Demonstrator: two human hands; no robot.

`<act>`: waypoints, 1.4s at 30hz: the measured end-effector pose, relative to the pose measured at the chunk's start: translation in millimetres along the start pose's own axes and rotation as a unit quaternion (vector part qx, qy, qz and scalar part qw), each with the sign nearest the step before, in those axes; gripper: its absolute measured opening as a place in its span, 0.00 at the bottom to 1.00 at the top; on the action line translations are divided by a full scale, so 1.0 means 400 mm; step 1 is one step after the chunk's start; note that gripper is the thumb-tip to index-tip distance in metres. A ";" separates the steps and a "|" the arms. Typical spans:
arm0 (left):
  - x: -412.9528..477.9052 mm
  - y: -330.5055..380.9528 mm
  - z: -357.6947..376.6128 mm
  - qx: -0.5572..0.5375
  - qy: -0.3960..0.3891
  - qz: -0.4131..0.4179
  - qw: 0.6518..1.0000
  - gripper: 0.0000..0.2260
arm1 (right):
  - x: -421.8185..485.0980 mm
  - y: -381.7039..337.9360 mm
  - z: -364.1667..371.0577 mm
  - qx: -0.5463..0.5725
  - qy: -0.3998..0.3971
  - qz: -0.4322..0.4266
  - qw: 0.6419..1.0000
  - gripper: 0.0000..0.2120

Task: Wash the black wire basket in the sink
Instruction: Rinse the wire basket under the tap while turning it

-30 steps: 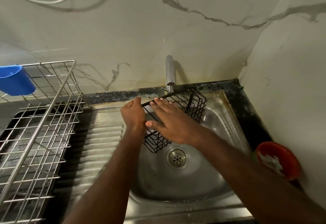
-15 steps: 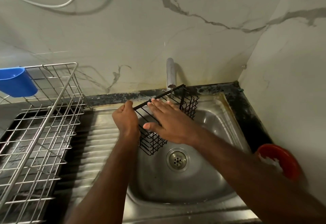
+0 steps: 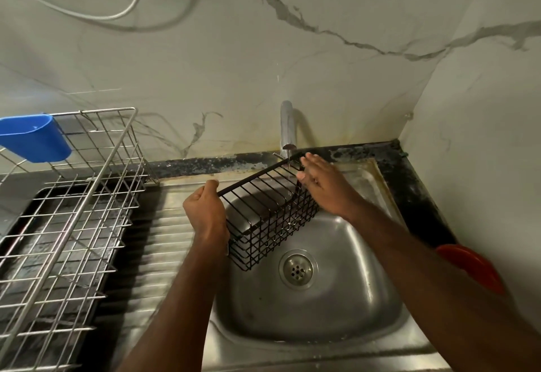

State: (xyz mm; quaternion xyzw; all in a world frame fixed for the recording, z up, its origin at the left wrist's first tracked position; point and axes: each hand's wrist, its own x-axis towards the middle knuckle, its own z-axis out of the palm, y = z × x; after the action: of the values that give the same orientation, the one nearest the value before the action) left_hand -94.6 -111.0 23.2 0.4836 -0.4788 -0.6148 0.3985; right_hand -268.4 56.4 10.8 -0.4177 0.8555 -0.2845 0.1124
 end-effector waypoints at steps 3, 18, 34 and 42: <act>0.004 0.004 -0.008 -0.021 -0.005 -0.010 1.000 0.11 | 0.021 0.000 -0.041 0.200 0.023 0.135 0.970 0.25; -0.015 -0.064 -0.071 -0.031 -0.003 -0.022 0.999 0.13 | 0.010 -0.014 -0.052 0.403 0.020 0.201 0.892 0.13; -0.028 -0.165 -0.088 -0.013 0.038 -0.159 0.986 0.11 | 0.037 -0.088 -0.064 0.414 0.074 0.159 0.893 0.05; -0.066 -0.224 -0.077 0.222 -0.103 -0.091 0.965 0.22 | 0.038 -0.107 -0.065 0.322 0.064 0.139 0.934 0.10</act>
State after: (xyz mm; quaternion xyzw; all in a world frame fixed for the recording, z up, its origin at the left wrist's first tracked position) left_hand -61.3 -72.0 -60.9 0.5359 -0.5952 -0.5735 0.1720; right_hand -261.1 33.9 57.6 -0.2172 0.7730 -0.5523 0.2240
